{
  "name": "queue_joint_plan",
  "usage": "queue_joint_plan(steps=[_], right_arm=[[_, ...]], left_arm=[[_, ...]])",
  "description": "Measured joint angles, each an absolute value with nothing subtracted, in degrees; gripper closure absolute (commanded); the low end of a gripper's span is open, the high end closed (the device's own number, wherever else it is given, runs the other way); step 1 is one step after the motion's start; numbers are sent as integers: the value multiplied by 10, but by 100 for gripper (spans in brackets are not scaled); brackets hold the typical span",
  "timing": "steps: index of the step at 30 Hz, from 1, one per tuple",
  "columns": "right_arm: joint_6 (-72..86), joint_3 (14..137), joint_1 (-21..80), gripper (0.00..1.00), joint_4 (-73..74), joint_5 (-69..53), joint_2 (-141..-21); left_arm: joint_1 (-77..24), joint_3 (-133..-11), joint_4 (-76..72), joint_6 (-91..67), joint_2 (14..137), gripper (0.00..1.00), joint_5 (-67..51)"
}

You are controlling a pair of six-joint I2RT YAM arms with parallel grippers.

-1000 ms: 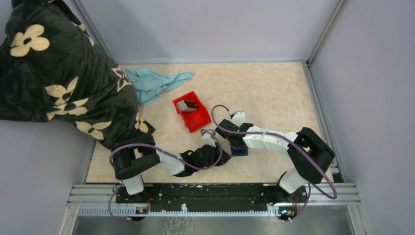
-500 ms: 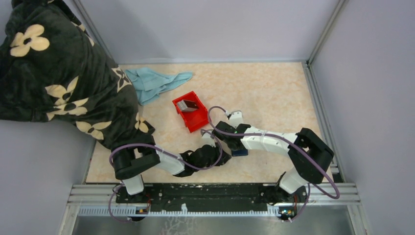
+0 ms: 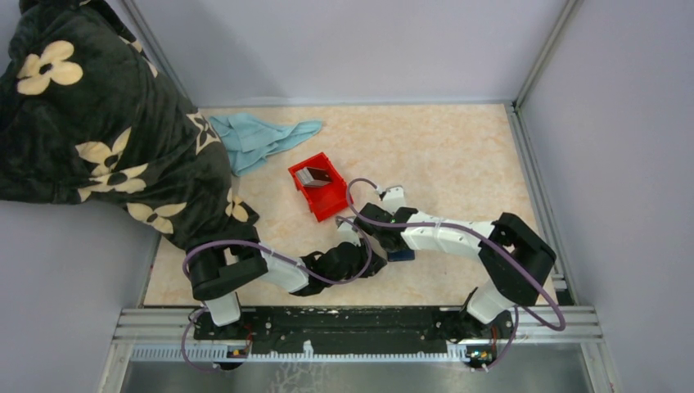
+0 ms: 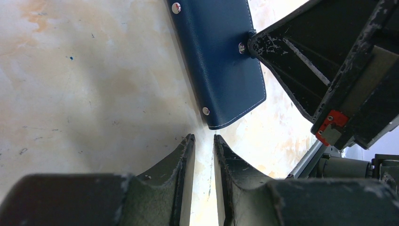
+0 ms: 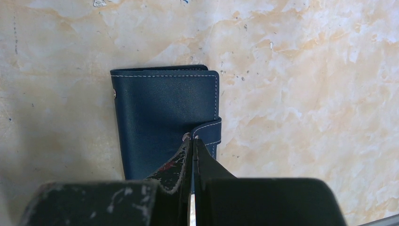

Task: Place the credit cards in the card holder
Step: Close the card holder at the center of the board.

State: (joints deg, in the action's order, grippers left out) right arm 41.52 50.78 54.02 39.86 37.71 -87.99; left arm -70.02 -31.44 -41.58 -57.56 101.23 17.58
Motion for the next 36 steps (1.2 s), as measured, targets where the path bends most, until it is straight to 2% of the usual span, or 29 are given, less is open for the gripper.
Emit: queue_joint_plan(steps=[36], right_arm=[[373,539,541,100,401,366,-927]], left_arm=[[-701,-315,-415,-576,1013,71,187]])
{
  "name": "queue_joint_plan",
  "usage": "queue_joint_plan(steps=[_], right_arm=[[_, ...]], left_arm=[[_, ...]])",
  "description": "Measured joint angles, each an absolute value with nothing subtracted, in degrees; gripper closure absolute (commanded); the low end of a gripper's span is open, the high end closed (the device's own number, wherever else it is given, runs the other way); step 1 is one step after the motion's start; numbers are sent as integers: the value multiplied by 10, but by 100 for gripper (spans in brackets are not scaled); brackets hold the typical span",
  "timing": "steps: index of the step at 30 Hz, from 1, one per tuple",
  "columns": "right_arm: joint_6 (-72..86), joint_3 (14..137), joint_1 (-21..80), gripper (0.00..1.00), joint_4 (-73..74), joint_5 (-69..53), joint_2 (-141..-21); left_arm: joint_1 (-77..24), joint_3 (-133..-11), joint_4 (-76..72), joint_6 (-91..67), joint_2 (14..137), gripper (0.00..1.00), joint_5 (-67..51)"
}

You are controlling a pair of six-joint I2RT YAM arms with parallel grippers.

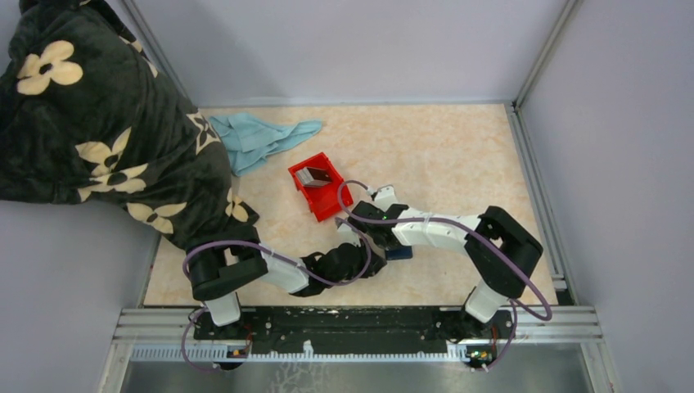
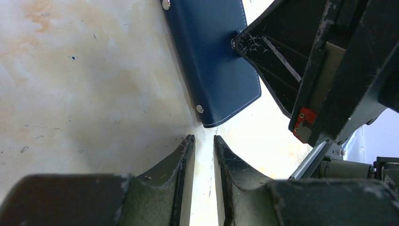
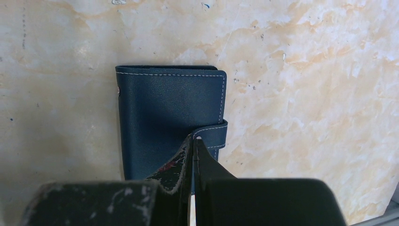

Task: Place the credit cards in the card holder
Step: Close the card holder at the center of the board.

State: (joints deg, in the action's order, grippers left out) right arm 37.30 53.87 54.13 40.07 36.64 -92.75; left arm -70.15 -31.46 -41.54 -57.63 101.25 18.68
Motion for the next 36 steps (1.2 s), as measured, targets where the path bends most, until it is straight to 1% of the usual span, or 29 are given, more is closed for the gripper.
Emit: queue_joint_plan(steps=[5,8,13,19,30,36], right_arm=[[366,553,542,100,409,366,-943],[362,557,543,100,413,366,-948],[360,560,544,100,415,366,-951],[360,561,544,100,416,365,-951],[355,564,544,100,418,361,-954],[346,573,543,100,422,360,-964]], left_arm=[[-703,-314,-410,-585,1010,71,204],[-704,-303,-393,-589,992,72,237],[-696,-296,-369,-579,978,87,280],[-667,-305,-403,-557,1004,97,274],[-648,-321,-527,-557,1080,98,192],[-644,-321,-560,-564,1097,98,170]])
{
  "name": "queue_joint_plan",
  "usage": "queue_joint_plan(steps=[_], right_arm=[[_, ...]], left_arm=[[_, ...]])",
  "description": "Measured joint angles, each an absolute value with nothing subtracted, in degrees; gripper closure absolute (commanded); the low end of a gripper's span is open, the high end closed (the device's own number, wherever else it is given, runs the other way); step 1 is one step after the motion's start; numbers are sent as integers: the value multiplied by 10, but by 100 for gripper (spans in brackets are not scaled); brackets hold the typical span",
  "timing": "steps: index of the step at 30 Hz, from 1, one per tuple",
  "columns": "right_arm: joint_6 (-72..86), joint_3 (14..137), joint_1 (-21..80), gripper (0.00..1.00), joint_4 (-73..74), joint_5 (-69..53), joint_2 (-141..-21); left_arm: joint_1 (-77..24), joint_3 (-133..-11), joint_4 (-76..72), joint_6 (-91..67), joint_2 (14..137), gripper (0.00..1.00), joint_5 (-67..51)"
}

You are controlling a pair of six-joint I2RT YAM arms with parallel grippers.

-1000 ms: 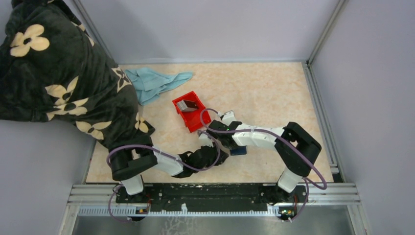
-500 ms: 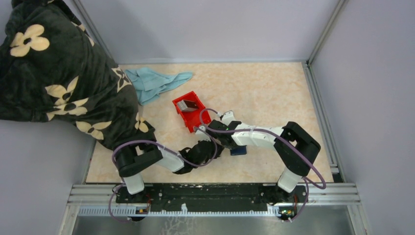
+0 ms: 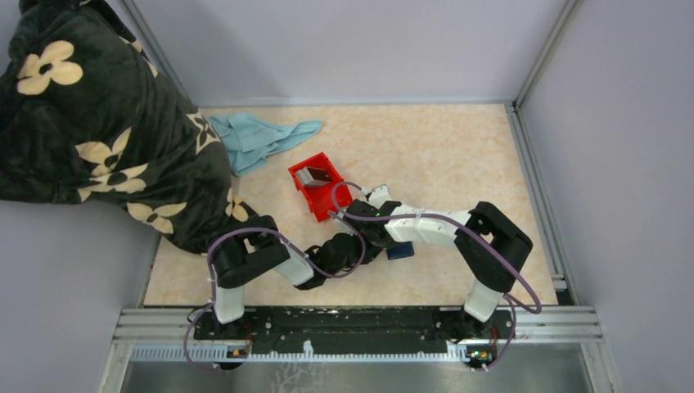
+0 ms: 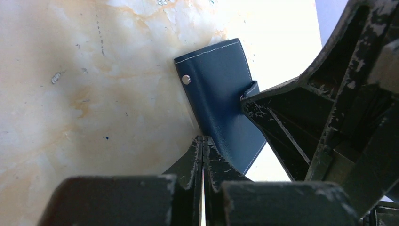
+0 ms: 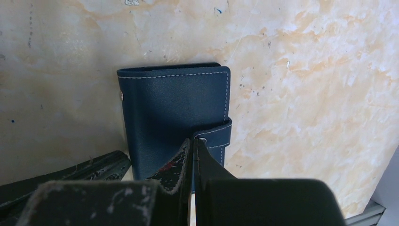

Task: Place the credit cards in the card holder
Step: Close the card holder at the center of the board.

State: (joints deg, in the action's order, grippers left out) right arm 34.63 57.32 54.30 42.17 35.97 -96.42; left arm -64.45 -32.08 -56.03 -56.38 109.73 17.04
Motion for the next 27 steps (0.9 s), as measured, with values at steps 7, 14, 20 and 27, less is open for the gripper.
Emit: queue_joint_plan(steps=[7,14,20,27], right_arm=[[340,575,539,100,419,356,-967],[330,579,531,94,413,347,-967],[330,582,527,85,404,340,-967],[330,582,527,83,403,347,-968]], left_arm=[[-643,-320,-567,-571,1101,98,162],[-639,-319,-569,-579,1102,98,154],[-638,-319,-571,-589,1104,98,153],[-636,-319,-574,-595,1106,98,152]])
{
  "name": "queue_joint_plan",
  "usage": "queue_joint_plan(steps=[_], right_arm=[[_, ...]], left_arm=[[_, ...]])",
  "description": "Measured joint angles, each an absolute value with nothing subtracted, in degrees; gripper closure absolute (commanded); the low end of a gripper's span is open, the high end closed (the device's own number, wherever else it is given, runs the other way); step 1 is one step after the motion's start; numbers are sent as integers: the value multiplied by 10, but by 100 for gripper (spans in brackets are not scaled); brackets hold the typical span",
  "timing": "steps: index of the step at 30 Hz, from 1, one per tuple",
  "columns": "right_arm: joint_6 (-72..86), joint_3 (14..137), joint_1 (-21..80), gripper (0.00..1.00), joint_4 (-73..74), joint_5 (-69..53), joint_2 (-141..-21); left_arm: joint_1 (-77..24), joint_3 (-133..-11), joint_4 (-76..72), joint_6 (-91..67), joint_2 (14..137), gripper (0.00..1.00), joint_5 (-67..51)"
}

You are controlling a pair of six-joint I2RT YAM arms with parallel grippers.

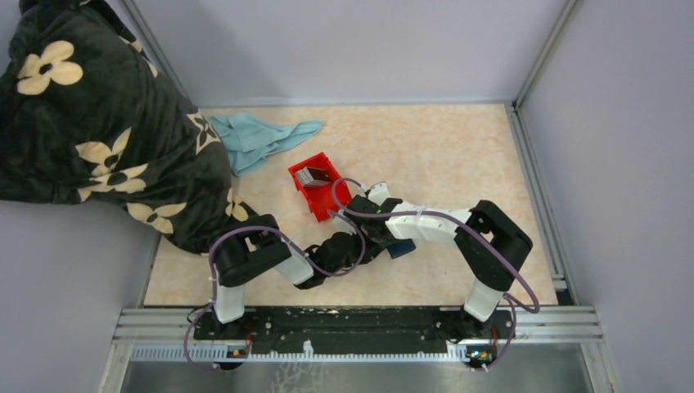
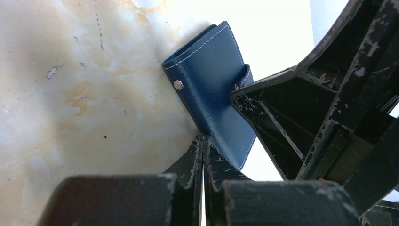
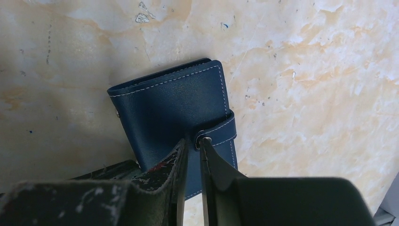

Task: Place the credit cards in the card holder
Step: Close the card holder at the center of the board.

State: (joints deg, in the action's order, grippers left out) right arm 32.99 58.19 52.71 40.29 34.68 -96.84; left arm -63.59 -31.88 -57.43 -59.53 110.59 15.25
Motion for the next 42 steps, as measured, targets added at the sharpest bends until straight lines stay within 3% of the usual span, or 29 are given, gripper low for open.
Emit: queue_joint_plan(steps=[30,42], right_arm=[[323,591,527,78,408,403,-979],[320,589,527,83,405,402,-980]], left_arm=[[-632,-318,-590,-604,1115,98,142],[-628,-318,-592,-605,1116,97,136]])
